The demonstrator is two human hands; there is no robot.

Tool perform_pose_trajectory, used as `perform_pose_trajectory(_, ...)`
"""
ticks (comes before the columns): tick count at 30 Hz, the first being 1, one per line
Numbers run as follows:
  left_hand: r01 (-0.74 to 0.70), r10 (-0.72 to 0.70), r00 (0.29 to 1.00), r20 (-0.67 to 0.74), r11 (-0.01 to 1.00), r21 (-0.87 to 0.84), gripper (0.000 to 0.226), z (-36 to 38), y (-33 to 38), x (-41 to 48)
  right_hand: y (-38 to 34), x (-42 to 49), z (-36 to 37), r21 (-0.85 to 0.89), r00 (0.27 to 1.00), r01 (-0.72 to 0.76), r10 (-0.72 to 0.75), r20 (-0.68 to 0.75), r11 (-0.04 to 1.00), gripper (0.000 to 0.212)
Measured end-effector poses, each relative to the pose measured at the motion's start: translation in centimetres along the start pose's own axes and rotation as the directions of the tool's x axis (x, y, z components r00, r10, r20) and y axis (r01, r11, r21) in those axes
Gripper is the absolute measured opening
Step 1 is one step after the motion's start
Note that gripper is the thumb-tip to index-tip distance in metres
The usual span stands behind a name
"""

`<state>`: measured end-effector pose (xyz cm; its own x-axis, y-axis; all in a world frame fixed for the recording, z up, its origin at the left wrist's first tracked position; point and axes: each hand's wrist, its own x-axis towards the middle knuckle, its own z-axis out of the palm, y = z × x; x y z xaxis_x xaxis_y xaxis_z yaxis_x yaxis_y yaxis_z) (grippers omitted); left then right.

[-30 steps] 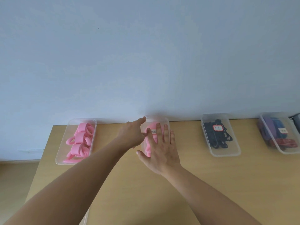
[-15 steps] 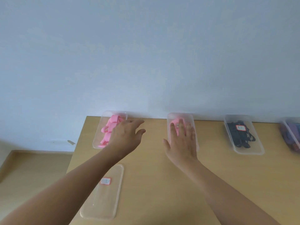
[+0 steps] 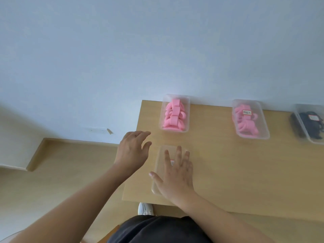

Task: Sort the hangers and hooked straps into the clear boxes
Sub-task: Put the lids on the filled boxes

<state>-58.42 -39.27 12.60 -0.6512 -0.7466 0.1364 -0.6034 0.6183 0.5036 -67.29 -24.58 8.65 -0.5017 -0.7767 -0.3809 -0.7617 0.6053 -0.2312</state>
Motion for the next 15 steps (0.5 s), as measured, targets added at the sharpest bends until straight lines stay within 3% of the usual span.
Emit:
perform_pose_trajectory(12,0.153,-0.14,0.985,0.104,0.981,-0.121,0.033,-0.2,-3.0,-0.3,-1.9,-0.4,0.2,-0.028,0.997,-0.077,0.077,0.0,0.997,0.082)
perform_pose_trajectory(15,0.227,-0.206,0.966,0.155,0.965,-0.133,0.03,-0.1,-2.8,1.1,-2.8,-1.1,-1.4,-0.015,0.992,-0.037,0.035,-0.12,0.999,0.082)
